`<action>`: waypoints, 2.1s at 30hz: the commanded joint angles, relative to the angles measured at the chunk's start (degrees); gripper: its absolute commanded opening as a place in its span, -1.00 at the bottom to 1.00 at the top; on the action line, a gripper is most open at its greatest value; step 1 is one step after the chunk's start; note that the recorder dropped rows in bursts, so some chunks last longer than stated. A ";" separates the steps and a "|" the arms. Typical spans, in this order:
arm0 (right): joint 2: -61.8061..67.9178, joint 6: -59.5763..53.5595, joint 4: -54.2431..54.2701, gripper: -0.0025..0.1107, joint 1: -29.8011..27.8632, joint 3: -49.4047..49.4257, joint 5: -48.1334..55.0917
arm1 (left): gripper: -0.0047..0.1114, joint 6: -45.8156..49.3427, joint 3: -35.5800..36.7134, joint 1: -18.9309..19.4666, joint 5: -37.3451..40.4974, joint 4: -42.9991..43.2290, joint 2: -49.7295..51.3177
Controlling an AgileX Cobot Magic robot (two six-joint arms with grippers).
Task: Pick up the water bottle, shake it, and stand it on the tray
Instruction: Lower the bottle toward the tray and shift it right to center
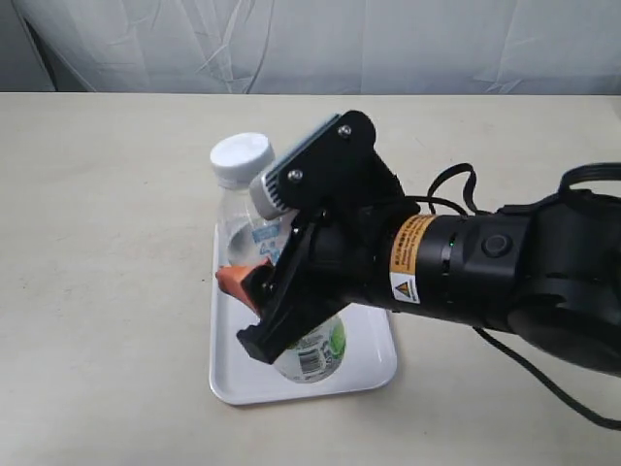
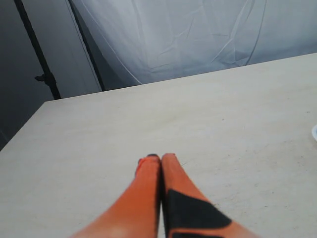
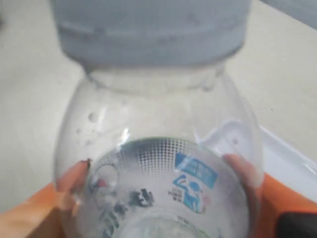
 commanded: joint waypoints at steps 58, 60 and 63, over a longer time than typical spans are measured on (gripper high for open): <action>-3.25 -52.30 55.03 -0.97 3.70 0.20 -7.30 | -0.91 -0.25 0.21 -0.03 0.12 -0.06 -0.26; -3.25 -52.30 56.87 -0.97 1.75 0.97 -12.96 | -0.91 -0.25 0.21 -0.03 0.12 -0.06 -0.26; -3.25 -52.30 59.16 -0.97 0.53 1.50 -20.60 | -0.91 -0.25 0.21 -0.03 0.12 -0.06 -0.26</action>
